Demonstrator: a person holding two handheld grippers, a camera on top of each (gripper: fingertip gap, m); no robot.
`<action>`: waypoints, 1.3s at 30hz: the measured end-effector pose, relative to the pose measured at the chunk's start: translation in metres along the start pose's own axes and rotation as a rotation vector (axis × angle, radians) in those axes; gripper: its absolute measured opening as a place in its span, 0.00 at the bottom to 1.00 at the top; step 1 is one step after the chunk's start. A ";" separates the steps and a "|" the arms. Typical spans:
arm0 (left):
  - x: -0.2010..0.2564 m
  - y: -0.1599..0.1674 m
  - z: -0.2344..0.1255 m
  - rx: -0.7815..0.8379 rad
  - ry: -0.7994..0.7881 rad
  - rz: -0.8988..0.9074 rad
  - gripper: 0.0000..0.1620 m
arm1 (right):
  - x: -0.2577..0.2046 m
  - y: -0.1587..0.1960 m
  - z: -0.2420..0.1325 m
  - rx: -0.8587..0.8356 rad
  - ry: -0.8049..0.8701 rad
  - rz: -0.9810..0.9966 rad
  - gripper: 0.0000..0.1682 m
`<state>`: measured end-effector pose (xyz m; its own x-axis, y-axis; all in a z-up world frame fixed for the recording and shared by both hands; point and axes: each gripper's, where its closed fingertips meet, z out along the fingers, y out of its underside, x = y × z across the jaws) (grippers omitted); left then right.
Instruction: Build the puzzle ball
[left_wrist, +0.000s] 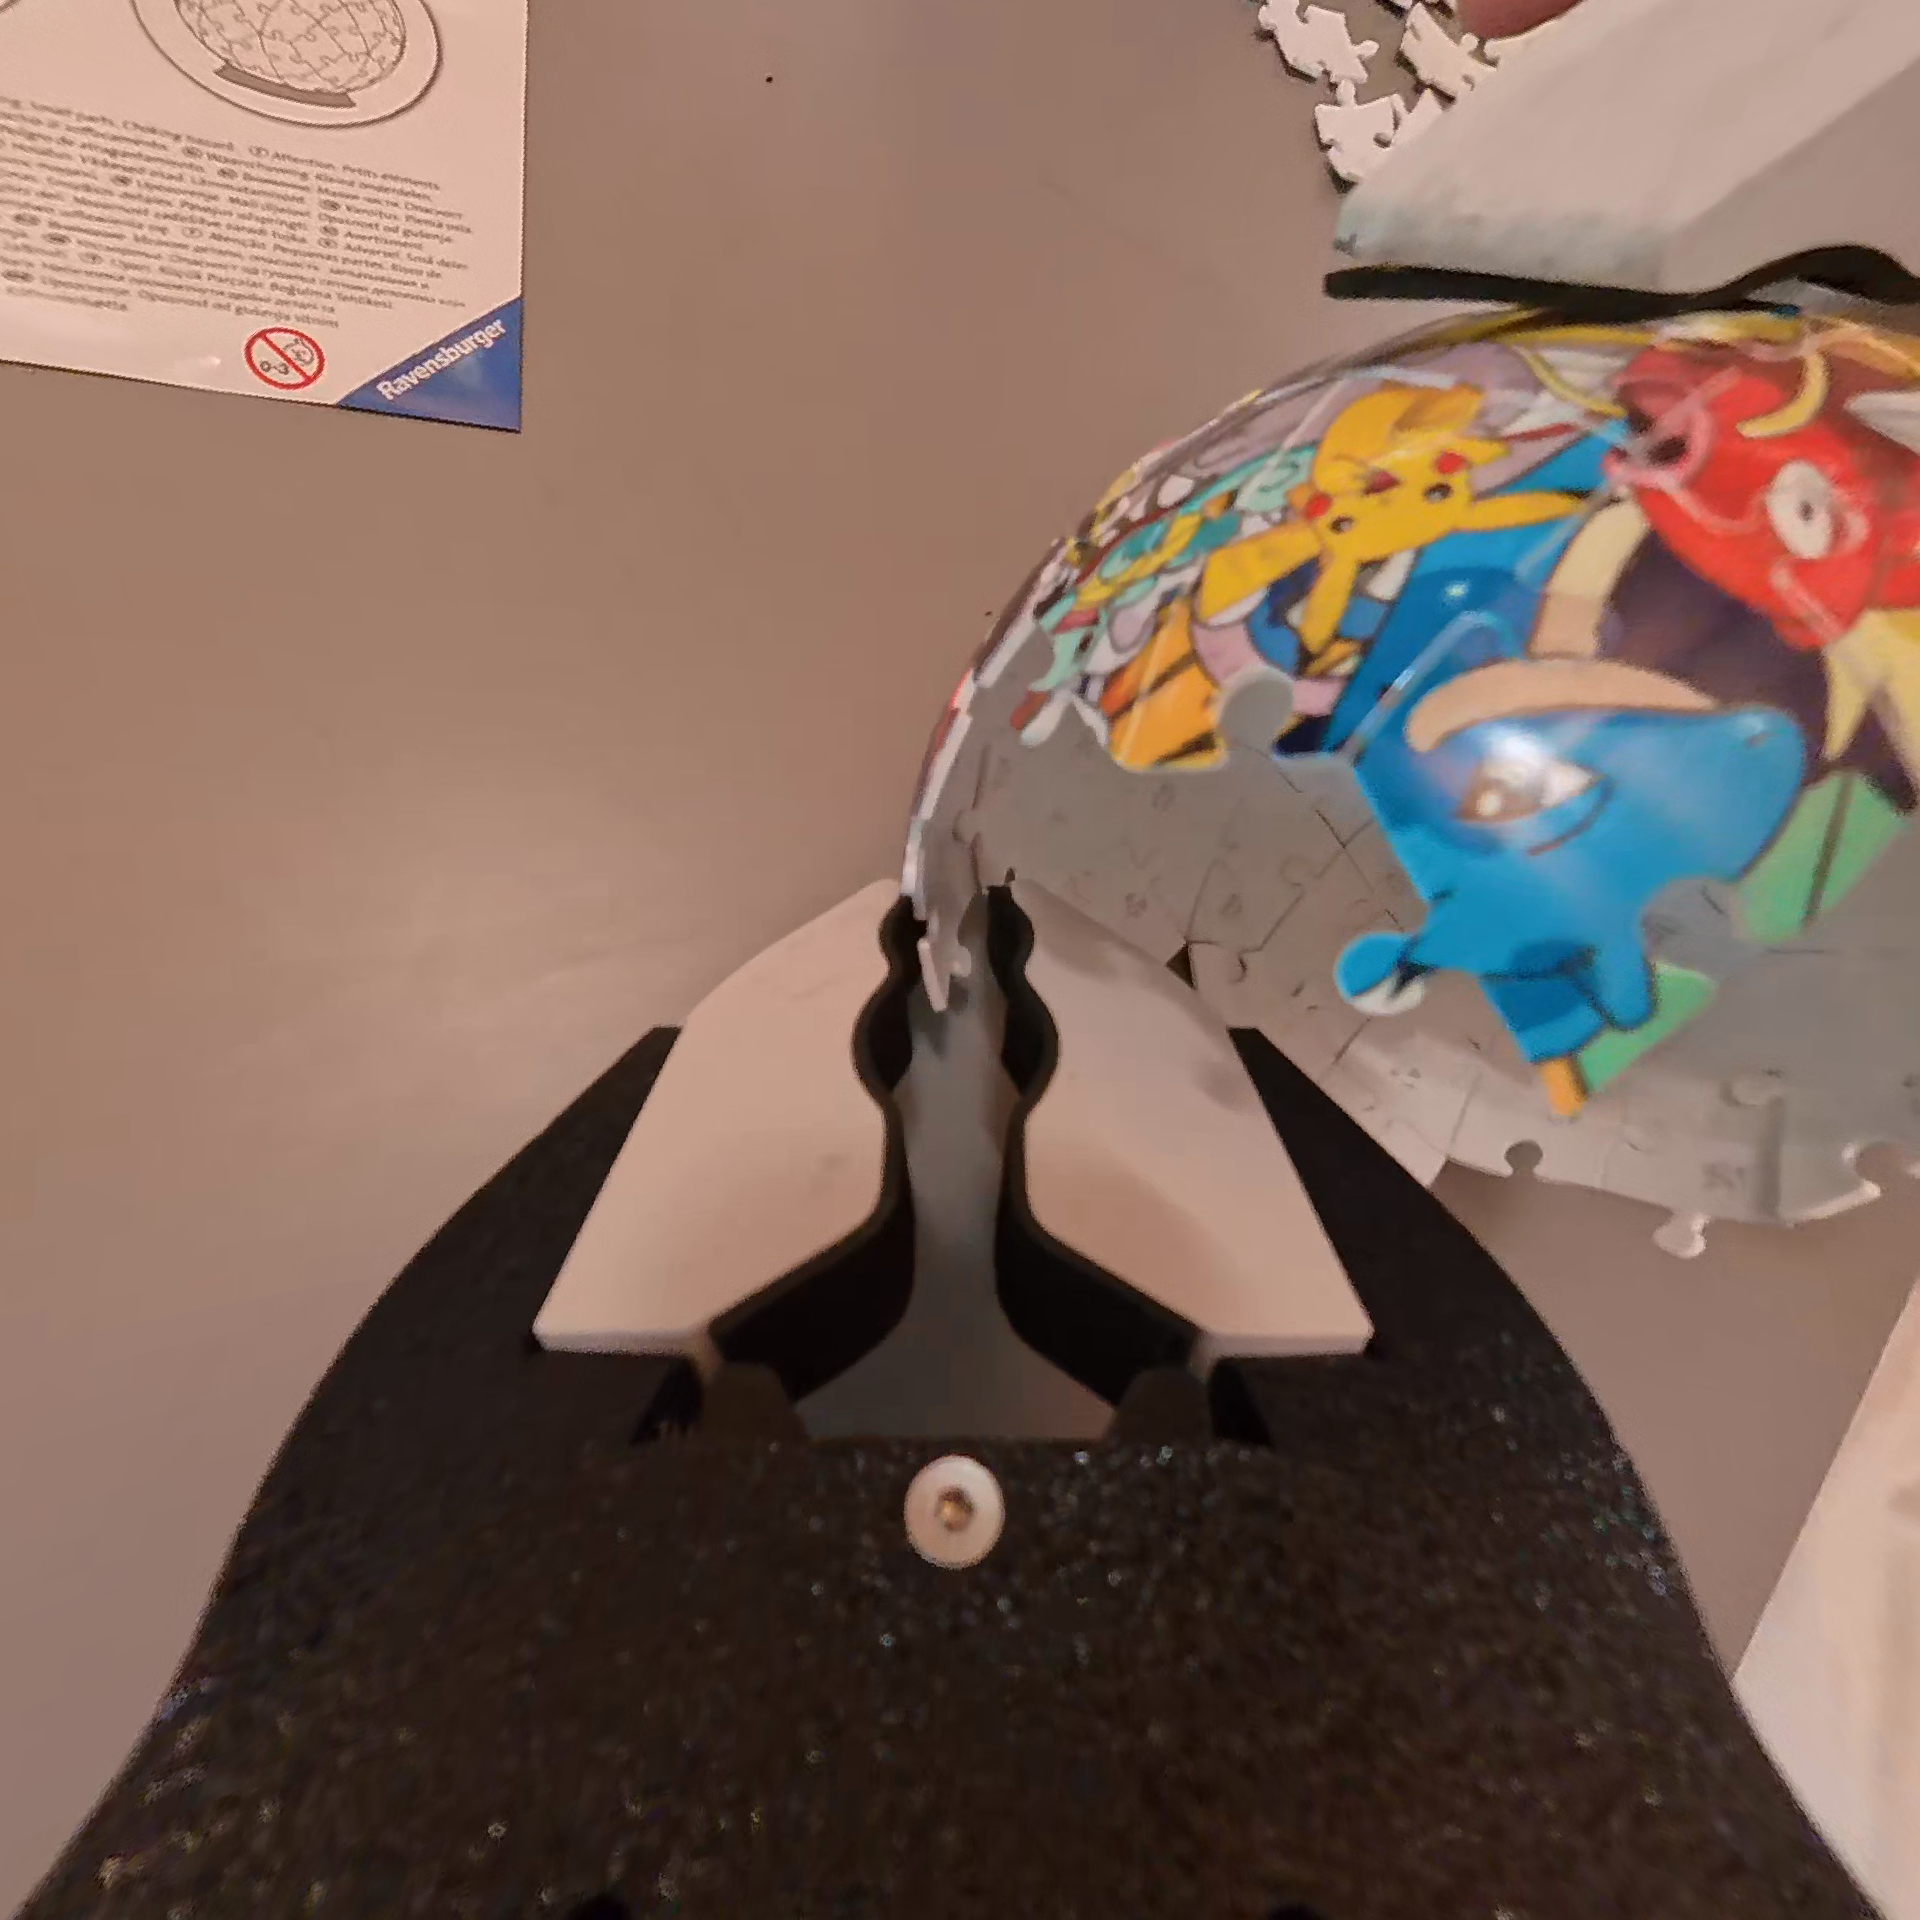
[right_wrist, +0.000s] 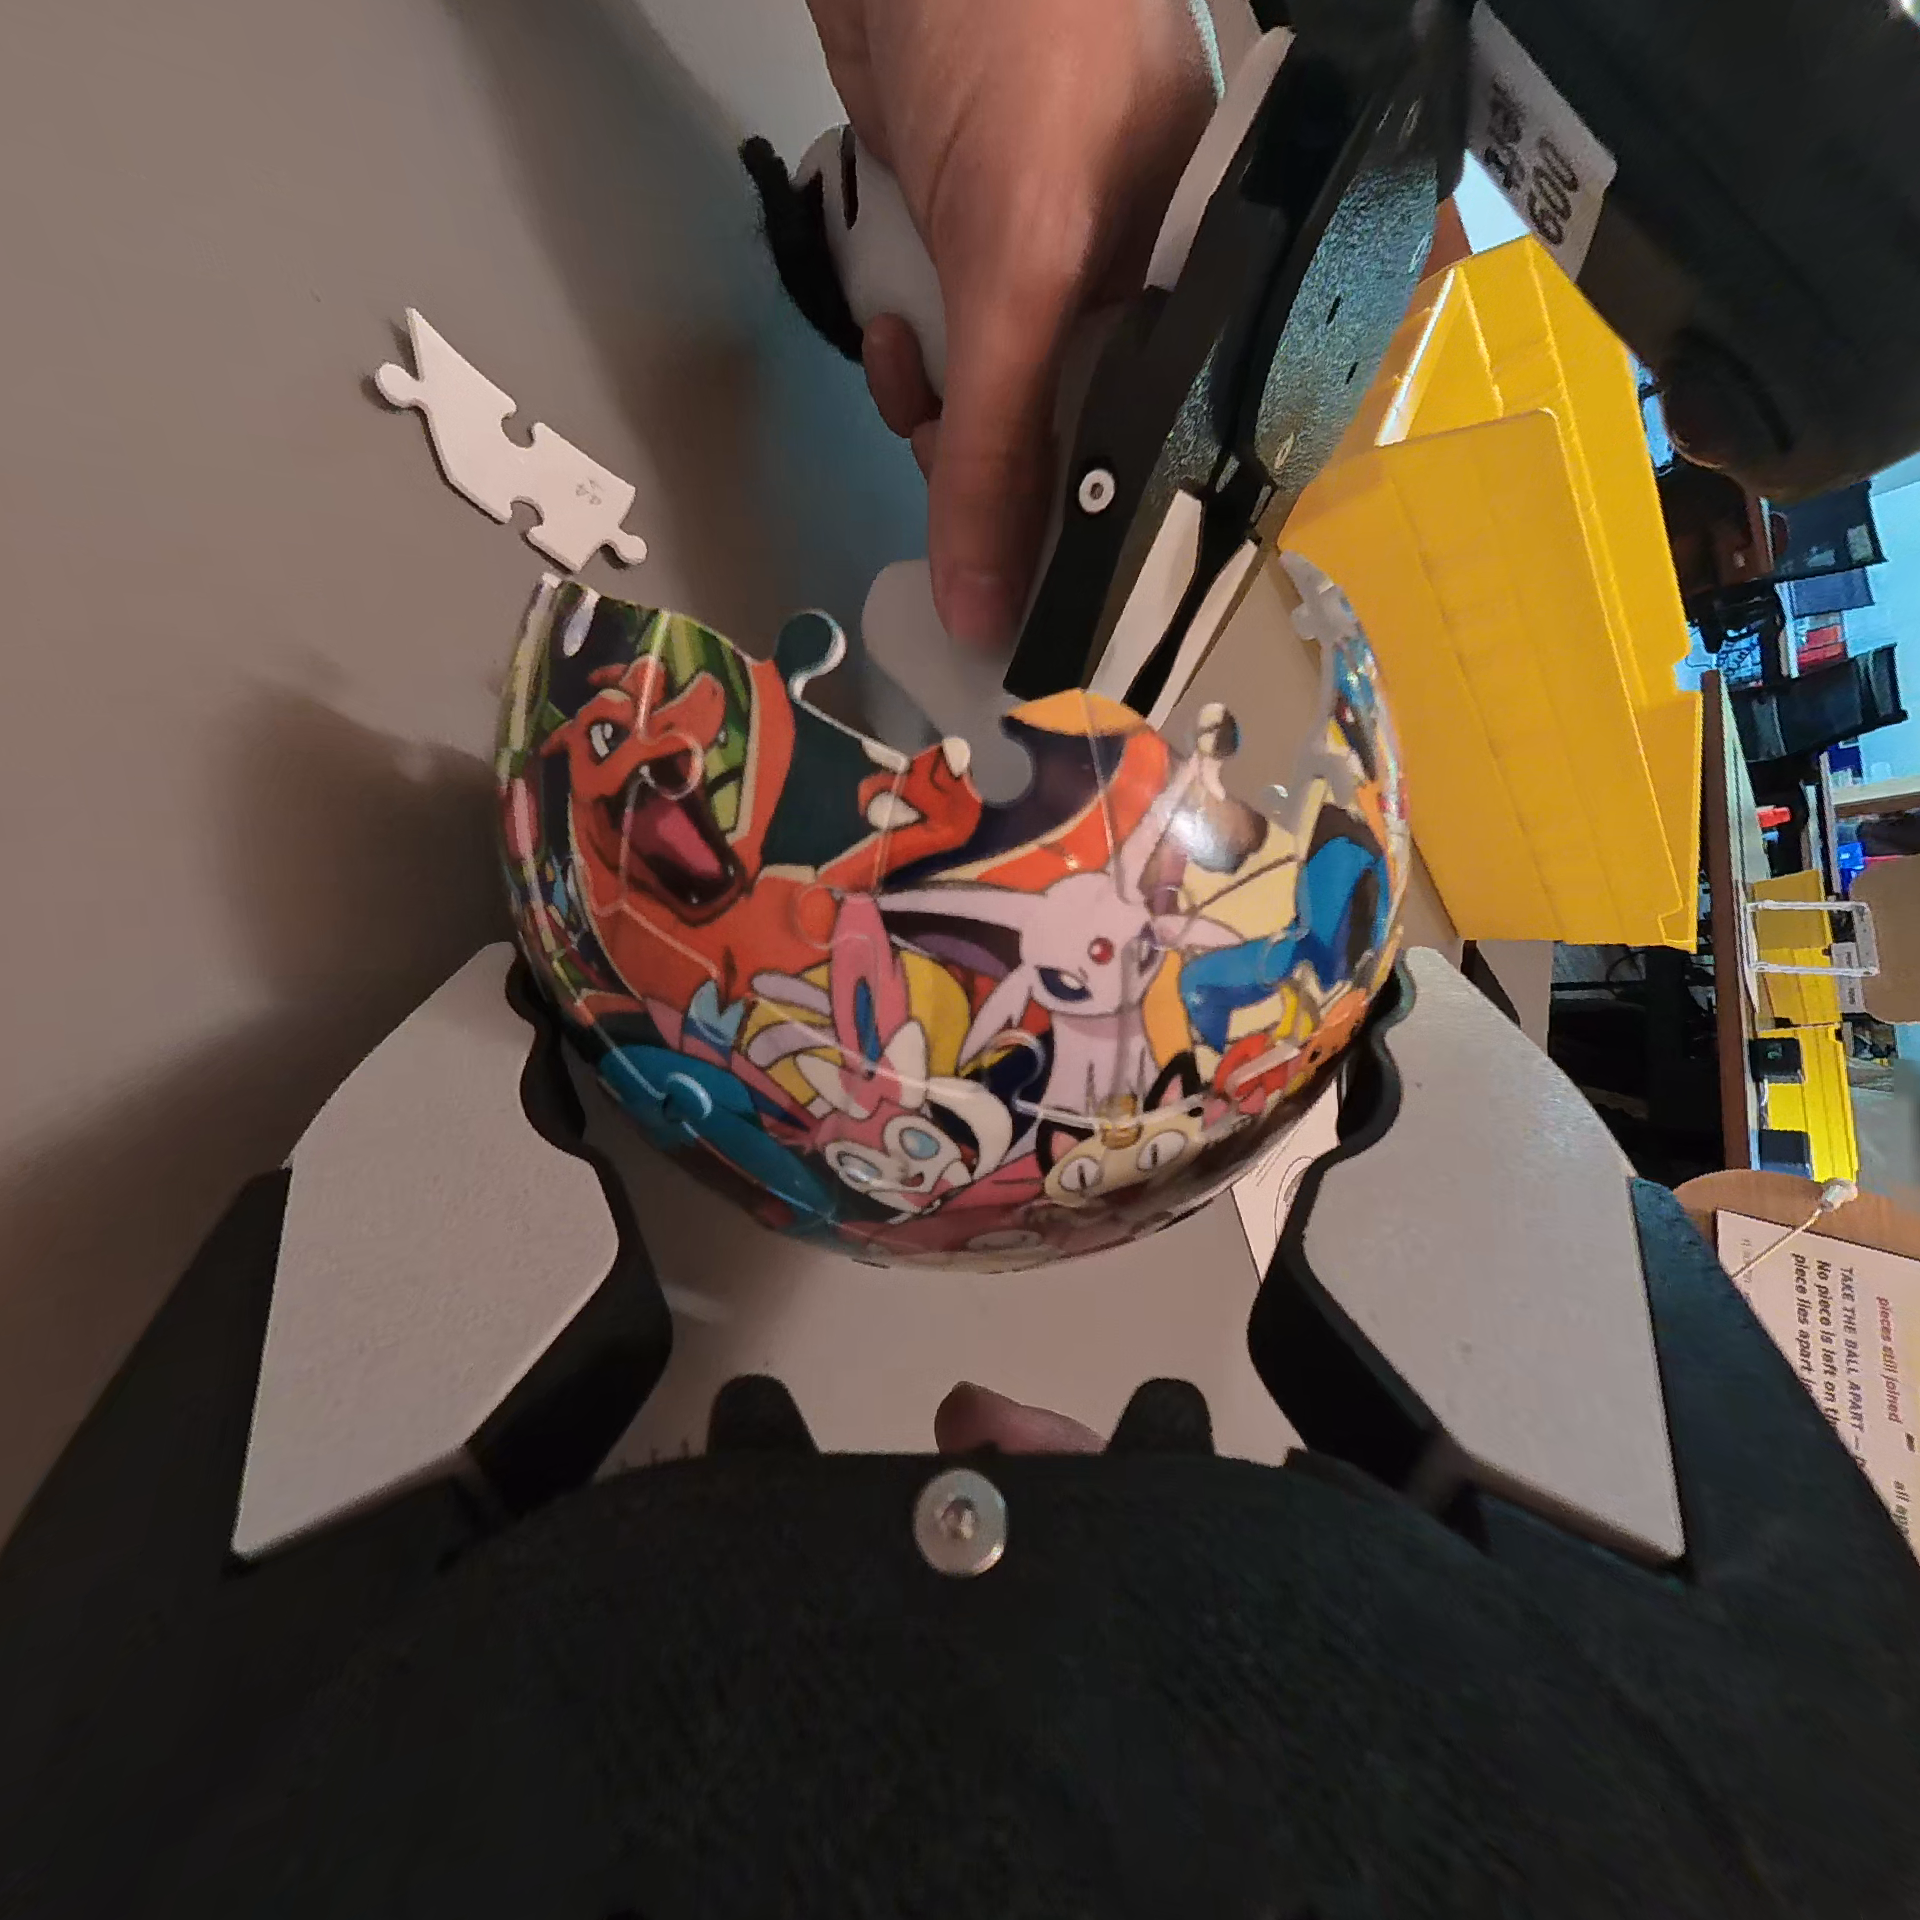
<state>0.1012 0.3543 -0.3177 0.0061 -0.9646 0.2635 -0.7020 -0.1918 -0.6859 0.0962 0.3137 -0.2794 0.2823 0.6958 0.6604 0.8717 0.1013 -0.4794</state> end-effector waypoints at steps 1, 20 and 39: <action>0.000 0.000 0.000 -0.001 -0.005 0.001 0.07 | 0.000 0.000 0.000 0.000 0.000 0.001 0.85; -0.004 0.018 -0.019 -0.022 -0.062 0.029 0.27 | -0.001 -0.001 -0.001 -0.033 0.004 -0.046 0.84; 0.061 0.089 -0.053 -0.083 -0.080 0.472 0.34 | -0.009 -0.013 -0.002 -0.050 -0.007 -0.162 0.84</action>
<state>0.0016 0.2877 -0.3264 -0.2743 -0.9544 -0.1181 -0.6956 0.2817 -0.6609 0.0832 0.3050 -0.2784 0.1336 0.6779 0.7229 0.9244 0.1777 -0.3375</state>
